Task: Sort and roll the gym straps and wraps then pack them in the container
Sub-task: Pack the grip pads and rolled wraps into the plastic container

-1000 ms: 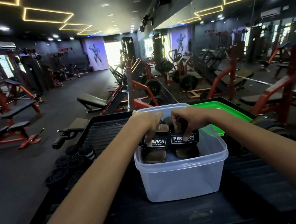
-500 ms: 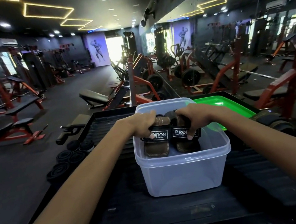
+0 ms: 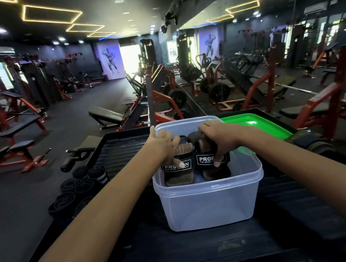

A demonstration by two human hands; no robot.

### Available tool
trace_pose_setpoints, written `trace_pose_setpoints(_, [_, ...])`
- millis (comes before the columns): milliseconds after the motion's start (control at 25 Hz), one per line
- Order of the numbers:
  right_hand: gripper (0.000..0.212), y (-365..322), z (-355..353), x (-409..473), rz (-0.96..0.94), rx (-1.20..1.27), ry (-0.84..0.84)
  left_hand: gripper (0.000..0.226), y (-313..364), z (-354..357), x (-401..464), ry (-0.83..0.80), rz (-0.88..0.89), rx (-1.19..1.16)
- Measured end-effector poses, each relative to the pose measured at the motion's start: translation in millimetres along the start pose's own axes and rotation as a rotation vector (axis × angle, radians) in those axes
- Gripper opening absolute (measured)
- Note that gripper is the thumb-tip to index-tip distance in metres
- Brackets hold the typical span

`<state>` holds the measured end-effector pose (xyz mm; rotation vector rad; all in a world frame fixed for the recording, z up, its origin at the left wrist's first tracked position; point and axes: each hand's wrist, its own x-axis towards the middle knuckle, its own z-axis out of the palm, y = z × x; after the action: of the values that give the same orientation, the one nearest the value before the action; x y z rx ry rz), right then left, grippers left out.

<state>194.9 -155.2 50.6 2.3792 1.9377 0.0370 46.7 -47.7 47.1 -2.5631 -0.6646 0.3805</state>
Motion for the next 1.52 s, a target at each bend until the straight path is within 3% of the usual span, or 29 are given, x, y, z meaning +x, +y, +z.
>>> trace_pose_setpoints(80, [0.101,0,0,3,0.007,-0.056,-0.008,0.111,-5,4,-4,0.023,0.023,-0.085])
trace_pose_setpoints(160, [0.11,1,-2,9,0.028,-0.071,-0.074,0.117,-8,4,0,-0.007,0.042,-0.149])
trace_pose_setpoints(280, [0.113,0,-5,16,0.049,-0.058,-0.178,0.096,-14,0,9,-0.021,0.067,-0.224])
trace_pose_setpoints(480, [0.108,0,-7,24,0.032,-0.07,-0.232,0.071,-10,-3,23,0.007,0.139,-0.088])
trace_pose_setpoints(880, [0.099,2,-1,22,-0.023,-0.174,-0.093,0.079,-15,6,27,0.14,0.102,-0.148])
trace_pose_setpoints(1200, [0.102,1,-6,13,0.003,-0.06,-0.127,0.087,-17,5,23,0.046,0.073,-0.273])
trace_pose_setpoints(1360, [0.11,2,-3,16,-0.002,0.105,-0.065,0.105,-16,3,17,0.14,0.103,-0.31])
trace_pose_setpoints(1520, [0.111,9,-7,8,-0.016,0.391,0.04,0.106,-21,0,5,0.207,0.107,-0.581])
